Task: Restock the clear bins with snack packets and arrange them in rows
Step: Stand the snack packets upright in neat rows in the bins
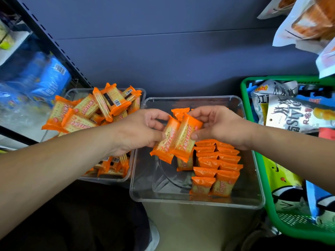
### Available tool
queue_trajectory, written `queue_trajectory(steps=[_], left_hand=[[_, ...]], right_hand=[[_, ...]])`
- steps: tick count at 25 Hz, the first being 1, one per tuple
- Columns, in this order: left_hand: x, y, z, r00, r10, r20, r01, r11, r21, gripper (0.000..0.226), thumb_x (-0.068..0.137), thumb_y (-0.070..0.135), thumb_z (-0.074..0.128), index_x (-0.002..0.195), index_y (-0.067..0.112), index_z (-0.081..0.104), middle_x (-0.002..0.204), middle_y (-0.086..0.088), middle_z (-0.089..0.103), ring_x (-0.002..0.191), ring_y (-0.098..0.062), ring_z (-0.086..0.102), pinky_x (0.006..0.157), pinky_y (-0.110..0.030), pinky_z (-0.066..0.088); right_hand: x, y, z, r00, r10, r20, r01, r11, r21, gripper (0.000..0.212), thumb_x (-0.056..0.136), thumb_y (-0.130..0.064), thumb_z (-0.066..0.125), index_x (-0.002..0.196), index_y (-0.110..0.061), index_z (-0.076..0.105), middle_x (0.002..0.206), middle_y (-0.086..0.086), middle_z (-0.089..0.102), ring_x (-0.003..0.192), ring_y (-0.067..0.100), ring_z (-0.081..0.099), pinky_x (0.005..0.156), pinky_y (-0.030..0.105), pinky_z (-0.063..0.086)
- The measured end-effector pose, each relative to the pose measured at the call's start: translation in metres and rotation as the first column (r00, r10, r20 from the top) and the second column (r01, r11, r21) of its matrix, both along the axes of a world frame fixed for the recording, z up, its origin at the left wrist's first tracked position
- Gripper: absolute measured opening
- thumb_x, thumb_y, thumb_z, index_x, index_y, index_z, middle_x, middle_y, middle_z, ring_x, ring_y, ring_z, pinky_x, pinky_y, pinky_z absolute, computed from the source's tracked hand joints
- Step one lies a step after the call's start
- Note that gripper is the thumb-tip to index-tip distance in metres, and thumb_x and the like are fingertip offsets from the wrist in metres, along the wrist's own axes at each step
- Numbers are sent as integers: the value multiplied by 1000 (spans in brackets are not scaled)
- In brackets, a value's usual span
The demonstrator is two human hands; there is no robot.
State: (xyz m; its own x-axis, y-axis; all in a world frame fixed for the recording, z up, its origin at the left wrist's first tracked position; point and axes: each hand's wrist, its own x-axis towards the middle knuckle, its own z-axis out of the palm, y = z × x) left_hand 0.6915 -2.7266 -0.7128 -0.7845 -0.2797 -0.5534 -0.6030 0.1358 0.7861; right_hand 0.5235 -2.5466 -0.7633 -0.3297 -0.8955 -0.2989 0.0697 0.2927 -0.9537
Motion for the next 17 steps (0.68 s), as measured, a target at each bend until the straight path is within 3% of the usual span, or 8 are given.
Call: queue_trajectory(steps=[5,8,11,13,15,17], left_hand=[[-3,-4,0,998,51,-21,-50,997,59,44,99,-12,57,128,21,64,114,-8,78,104,-23,76,85,-34,63],[-4,0,0,998,40,-39,-38,998,51,43,96,-11,61,126,20,66,115,-9,78,105,-23,76,88,-35,63],[-3,6,0,999,-8,-51,9,1000,14,43,91,-13,67,123,15,69,111,-10,78,100,-20,77,82,-29,62],[-3,11,-1,999,-6,-34,6,1000,6,39,88,-4,76,120,17,70,108,-7,79,97,-17,77,83,-30,62],[-2,14,-6,999,-27,-25,25,997,-78,35,83,14,87,113,21,72,101,-1,80,95,-16,78,89,-36,63],[-1,13,-10,999,-51,-20,47,989,-139,32,81,17,89,109,22,73,99,1,80,94,-16,78,93,-40,62]], right_hand=[[-7,2,1,1000,15,-20,-15,1000,-4,48,81,18,75,117,-13,71,116,7,77,98,19,75,86,32,60],[-1,-1,-3,999,-5,-41,4,1000,-18,49,82,13,77,121,-15,71,117,5,77,100,21,76,90,39,61],[8,-5,-6,977,36,-209,-41,999,-21,56,86,6,79,135,-18,66,117,0,76,104,17,75,95,42,60],[14,-7,-6,942,59,-331,-60,998,7,59,87,-3,81,140,-23,63,118,-5,75,104,13,74,96,41,60],[19,-8,-5,918,84,-388,-82,996,21,57,85,-11,85,137,-25,65,117,-8,74,105,11,73,96,40,60],[22,-8,-6,907,98,-409,-88,995,43,58,79,-17,90,131,-27,68,117,-9,72,105,10,72,95,40,60]])
